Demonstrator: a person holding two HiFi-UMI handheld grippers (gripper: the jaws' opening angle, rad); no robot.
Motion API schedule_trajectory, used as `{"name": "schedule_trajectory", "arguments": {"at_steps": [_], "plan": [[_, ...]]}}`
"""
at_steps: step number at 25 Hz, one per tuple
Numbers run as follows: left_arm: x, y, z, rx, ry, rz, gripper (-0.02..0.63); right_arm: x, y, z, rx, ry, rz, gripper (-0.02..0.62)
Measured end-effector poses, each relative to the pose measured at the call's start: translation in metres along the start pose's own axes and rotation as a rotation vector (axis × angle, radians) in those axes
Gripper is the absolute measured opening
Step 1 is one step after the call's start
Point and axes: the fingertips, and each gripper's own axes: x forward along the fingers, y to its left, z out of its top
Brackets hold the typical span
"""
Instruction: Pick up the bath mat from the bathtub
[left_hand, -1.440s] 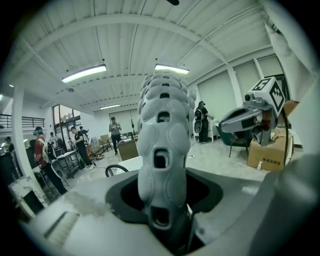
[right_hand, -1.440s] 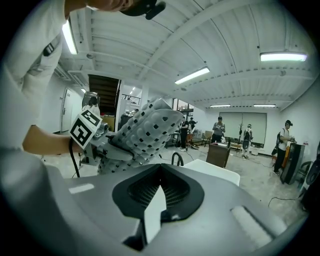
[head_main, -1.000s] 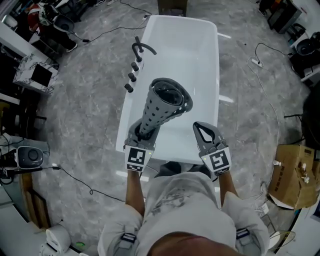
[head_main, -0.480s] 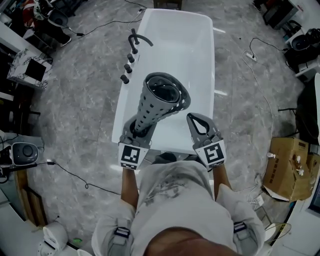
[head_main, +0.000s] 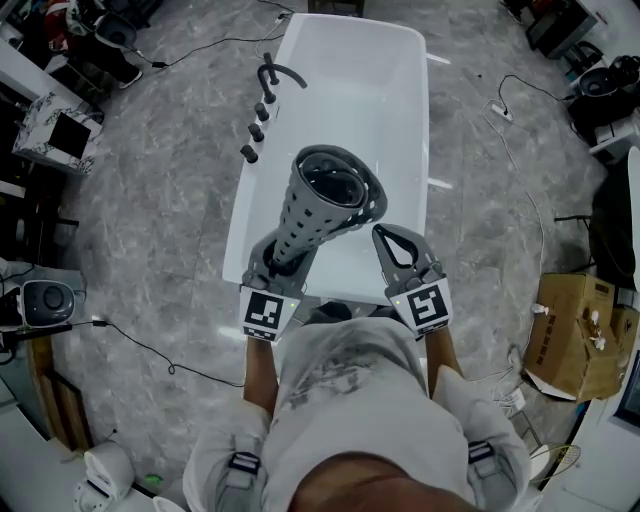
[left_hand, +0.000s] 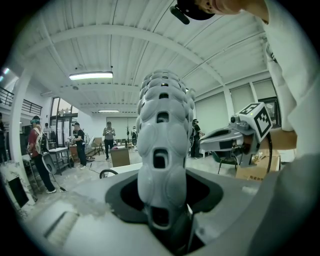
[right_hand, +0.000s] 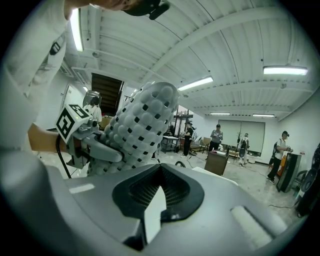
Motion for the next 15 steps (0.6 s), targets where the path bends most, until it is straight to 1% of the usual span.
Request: {"name": "schedule_trajectory", "arguments": {"at_steps": [9,13,15], "plan": [[0.0019,-0.0054,0.0009,0.007,0.003,-0.005,0.193,-0.0054,-0.0023,-0.0025,0.008,-0.003,-0.003,0.002],[0.0022,-0.0073,0.0018,-0.028,0.007,0.007,0.193,-0.0076,-0.0039,-0.0026,0.004,-0.007,-0.001,0.002],[0.0024,-0.0078,0.0015,-0.012,0.009,0.005,0.193,-0.0085,-0.0045,-0.0024,0.003,-0.014,-0.001,0.002]]}}
